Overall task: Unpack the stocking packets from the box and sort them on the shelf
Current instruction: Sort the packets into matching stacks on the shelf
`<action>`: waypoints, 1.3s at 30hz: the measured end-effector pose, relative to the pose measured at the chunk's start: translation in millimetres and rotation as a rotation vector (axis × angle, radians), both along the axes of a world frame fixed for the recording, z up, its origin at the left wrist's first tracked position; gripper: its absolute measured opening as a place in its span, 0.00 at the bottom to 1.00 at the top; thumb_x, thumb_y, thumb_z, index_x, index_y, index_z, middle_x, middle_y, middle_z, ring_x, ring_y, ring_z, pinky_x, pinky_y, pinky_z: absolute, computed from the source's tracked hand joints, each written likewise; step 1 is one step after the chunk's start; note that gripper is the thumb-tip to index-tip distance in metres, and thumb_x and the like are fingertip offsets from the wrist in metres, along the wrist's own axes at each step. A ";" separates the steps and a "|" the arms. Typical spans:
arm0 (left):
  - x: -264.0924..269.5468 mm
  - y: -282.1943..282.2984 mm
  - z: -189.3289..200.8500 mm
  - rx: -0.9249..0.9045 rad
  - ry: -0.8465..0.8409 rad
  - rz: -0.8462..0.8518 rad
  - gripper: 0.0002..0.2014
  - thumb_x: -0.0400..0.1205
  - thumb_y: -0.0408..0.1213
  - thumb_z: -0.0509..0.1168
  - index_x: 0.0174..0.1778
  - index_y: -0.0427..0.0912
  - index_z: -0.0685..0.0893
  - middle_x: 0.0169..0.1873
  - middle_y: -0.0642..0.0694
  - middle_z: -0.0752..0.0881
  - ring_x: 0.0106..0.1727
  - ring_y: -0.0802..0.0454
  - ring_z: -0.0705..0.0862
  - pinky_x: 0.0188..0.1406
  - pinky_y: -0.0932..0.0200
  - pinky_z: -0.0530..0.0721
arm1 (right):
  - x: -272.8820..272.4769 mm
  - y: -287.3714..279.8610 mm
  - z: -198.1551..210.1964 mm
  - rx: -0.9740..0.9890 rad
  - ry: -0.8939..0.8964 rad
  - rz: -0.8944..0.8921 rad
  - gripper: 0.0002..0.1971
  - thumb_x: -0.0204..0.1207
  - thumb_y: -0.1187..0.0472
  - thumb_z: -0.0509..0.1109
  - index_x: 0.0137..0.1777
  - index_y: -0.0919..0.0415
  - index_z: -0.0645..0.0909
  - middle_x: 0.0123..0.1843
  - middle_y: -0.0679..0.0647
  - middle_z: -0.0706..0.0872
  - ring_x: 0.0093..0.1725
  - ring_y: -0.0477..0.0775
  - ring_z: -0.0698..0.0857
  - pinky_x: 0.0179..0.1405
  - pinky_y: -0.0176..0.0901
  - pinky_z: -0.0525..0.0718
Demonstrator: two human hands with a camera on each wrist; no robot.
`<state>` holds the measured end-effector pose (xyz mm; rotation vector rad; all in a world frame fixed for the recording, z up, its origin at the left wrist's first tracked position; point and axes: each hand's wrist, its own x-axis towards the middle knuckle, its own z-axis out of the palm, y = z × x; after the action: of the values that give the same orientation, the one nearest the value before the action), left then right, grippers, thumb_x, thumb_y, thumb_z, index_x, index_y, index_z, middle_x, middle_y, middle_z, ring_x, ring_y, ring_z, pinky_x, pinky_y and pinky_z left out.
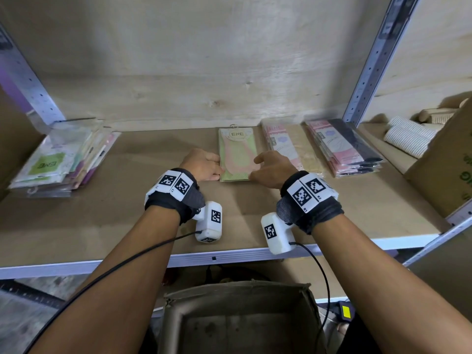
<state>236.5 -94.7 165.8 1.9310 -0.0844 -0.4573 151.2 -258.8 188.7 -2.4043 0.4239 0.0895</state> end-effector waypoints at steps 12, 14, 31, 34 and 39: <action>1.0 53.6 26.5 0.054 -0.197 0.139 0.09 0.79 0.34 0.74 0.55 0.43 0.90 0.46 0.43 0.90 0.41 0.51 0.89 0.44 0.62 0.90 | -7.5 17.5 19.6 0.024 -0.235 0.062 0.17 0.77 0.60 0.72 0.66 0.57 0.81 0.56 0.53 0.86 0.57 0.52 0.85 0.52 0.37 0.79; -1.2 81.7 38.3 0.063 -0.265 0.195 0.06 0.80 0.34 0.73 0.43 0.52 0.89 0.47 0.44 0.91 0.39 0.53 0.88 0.42 0.63 0.88 | -3.3 34.8 23.7 0.238 -0.212 0.113 0.11 0.77 0.64 0.72 0.58 0.61 0.85 0.46 0.54 0.88 0.46 0.53 0.86 0.46 0.42 0.84; 9.1 312.1 47.7 0.397 -0.245 0.527 0.18 0.84 0.41 0.65 0.66 0.36 0.83 0.62 0.37 0.86 0.52 0.43 0.82 0.53 0.53 0.76 | 110.3 288.3 29.5 0.637 -0.019 0.357 0.07 0.80 0.74 0.63 0.43 0.65 0.78 0.39 0.62 0.80 0.33 0.59 0.83 0.47 0.58 0.88; 6.2 313.8 41.2 0.432 -0.204 0.427 0.11 0.83 0.42 0.67 0.55 0.42 0.91 0.51 0.43 0.88 0.50 0.43 0.83 0.55 0.54 0.78 | 120.8 308.9 25.3 0.664 -0.012 0.276 0.09 0.81 0.72 0.67 0.60 0.71 0.78 0.41 0.61 0.79 0.30 0.57 0.83 0.29 0.48 0.88; 2.7 309.6 43.2 0.454 -0.221 0.395 0.18 0.84 0.33 0.63 0.71 0.42 0.83 0.68 0.42 0.83 0.66 0.42 0.82 0.68 0.52 0.77 | 123.6 316.3 16.5 0.608 -0.026 0.239 0.06 0.77 0.70 0.73 0.49 0.70 0.78 0.37 0.65 0.80 0.27 0.57 0.80 0.41 0.54 0.87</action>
<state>239.2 215.0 209.0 2.3668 0.2771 0.0083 274.7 57.5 205.3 -1.8397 0.0722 0.2540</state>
